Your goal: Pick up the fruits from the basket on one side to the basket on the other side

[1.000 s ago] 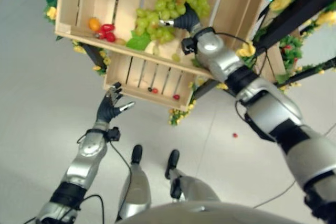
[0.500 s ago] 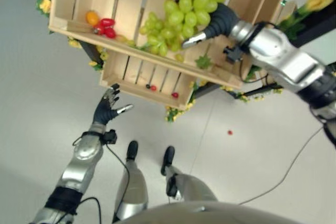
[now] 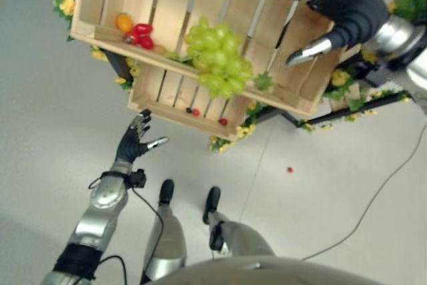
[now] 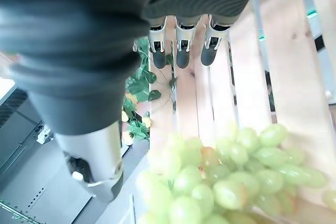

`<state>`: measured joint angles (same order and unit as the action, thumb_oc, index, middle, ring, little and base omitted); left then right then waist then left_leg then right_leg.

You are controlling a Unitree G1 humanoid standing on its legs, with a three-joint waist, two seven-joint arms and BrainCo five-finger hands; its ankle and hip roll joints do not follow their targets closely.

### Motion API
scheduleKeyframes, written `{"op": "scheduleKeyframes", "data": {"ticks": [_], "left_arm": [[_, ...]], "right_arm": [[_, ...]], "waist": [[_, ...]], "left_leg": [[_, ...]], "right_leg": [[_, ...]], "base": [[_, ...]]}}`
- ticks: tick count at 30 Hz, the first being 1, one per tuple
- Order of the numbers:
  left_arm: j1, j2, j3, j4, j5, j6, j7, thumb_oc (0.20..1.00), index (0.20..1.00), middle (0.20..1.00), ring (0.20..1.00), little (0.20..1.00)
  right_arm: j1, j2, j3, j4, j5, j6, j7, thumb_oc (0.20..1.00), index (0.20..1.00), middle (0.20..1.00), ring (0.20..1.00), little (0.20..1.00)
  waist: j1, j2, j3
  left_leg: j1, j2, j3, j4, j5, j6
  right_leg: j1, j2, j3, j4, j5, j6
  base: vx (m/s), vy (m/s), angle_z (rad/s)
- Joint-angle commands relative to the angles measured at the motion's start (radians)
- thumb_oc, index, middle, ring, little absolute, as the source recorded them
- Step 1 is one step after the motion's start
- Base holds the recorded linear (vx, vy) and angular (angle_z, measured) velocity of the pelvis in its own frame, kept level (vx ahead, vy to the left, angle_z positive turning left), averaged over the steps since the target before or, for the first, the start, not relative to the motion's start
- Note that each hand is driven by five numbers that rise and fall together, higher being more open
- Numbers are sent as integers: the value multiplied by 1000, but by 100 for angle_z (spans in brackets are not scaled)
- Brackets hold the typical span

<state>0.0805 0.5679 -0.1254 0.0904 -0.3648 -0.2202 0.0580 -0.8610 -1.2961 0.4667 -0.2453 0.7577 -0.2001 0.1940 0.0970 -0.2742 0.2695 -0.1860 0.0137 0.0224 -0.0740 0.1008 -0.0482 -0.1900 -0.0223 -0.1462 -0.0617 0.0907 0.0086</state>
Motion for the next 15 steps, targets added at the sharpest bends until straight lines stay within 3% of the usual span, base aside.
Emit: {"op": "scheduleKeyframes", "data": {"ticks": [1, 15], "left_arm": [[20, 10, 51, -64, 22, -56, -16, 1000, 1000, 1000, 1000, 1000], [15, 8, 43, -67, 16, -56, -14, 1000, 1000, 1000, 1000, 1000]], "right_arm": [[9, -84, -48, 103, 8, -34, -33, 1000, 1000, 1000, 1000, 1000], [-32, -42, -12, 91, 10, -32, -31, 1000, 1000, 1000, 1000, 1000]], "waist": [[-49, 5, -35], [-45, 7, -28]], "left_leg": [[38, -12, 39, 64, -138, 16], [34, -14, 36, 66, -138, 18]], "right_leg": [[3, -16, 14, 100, -72, 104], [-2, -12, 20, 99, -70, 104]], "base": [[0, 0, 0], [0, 0, 0]]}}
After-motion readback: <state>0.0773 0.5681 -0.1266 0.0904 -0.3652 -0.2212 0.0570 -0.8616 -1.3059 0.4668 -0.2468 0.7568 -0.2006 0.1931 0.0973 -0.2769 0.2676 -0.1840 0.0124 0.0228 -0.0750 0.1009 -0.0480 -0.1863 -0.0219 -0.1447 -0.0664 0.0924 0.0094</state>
